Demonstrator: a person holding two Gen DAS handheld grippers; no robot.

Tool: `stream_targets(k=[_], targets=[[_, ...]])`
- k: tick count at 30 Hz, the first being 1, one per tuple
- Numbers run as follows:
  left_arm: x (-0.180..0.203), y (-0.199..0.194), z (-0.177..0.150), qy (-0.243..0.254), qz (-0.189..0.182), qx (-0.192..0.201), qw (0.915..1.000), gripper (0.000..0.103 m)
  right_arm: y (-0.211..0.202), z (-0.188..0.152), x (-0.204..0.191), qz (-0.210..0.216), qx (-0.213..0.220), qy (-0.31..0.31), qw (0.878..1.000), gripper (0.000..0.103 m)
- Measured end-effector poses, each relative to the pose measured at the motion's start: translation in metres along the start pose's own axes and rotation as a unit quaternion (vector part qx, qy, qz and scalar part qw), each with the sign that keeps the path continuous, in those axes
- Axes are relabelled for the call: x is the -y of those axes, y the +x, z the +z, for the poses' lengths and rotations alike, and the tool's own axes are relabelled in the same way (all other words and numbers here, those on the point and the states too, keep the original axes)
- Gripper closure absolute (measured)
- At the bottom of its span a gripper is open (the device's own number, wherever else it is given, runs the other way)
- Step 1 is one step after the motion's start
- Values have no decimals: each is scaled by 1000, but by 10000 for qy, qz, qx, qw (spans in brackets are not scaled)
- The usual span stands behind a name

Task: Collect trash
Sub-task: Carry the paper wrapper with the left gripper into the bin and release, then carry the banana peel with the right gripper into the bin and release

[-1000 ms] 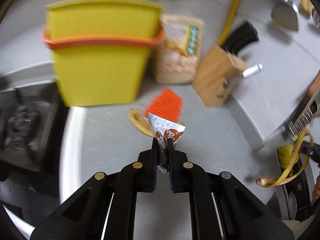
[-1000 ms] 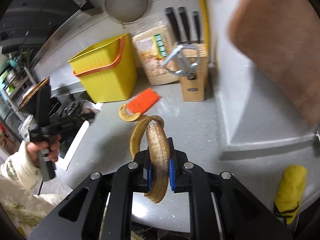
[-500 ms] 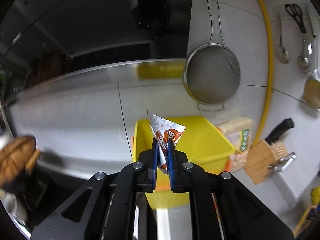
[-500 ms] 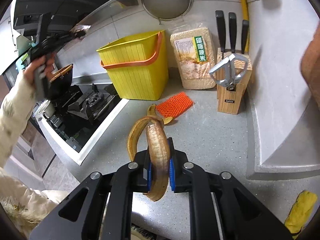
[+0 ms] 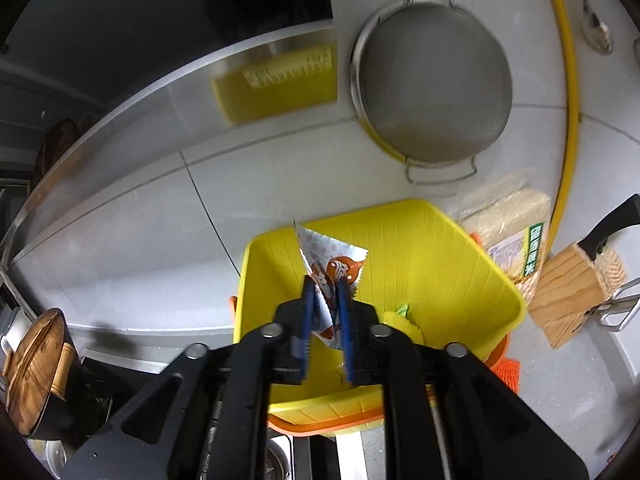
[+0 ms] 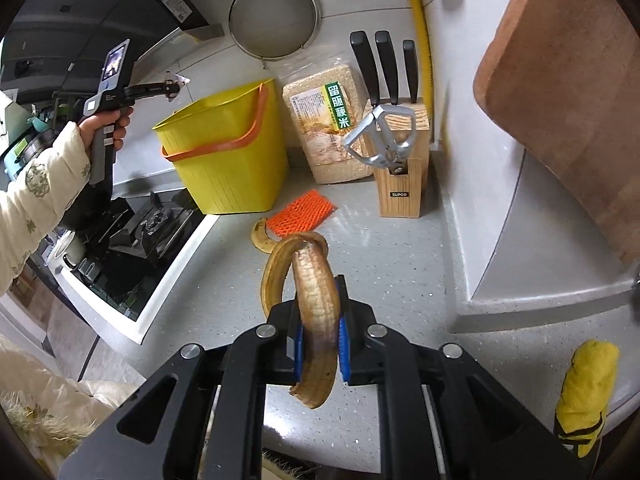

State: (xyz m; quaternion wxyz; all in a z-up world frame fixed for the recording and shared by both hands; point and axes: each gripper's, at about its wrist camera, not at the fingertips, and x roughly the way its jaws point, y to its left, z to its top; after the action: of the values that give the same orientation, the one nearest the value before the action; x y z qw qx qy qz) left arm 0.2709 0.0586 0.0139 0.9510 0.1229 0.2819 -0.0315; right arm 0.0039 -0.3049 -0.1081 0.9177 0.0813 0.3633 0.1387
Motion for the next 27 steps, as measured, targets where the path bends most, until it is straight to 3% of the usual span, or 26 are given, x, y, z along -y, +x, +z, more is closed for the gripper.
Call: stream_targets(k=[1,2,3,7,13,19,22,27], targets=[[0,5,1,-16,7,-94,10000,53,0,0,0,5,-12,-2,10000,91],[-1,5,1,-56,78,-95,9999,15,1,0,-1,7,-19,-10,10000,91],[-1,3,1,-75,167,12,9998,5,2,1,-2,21,-31,-29,10000,91],[-9,-16,-3,-275,29,210,9994,4,3,2,-5,48,-33,-46,10000,91],[-10,-36,-20,-28,272,271,9993,4,13,4,-10,171,-101,-81,9998,91],[-20,-64,-57,-281,314,196,9989,4,24,20,-31,487,-101,-342,9982,91],[-17,-83,-95,-516,227,74,9984,4,29,51,-46,780,102,-508,9956,91],[-5,-113,-166,-733,420,-285,9960,4,28,147,-94,1218,1038,-1125,9807,91]])
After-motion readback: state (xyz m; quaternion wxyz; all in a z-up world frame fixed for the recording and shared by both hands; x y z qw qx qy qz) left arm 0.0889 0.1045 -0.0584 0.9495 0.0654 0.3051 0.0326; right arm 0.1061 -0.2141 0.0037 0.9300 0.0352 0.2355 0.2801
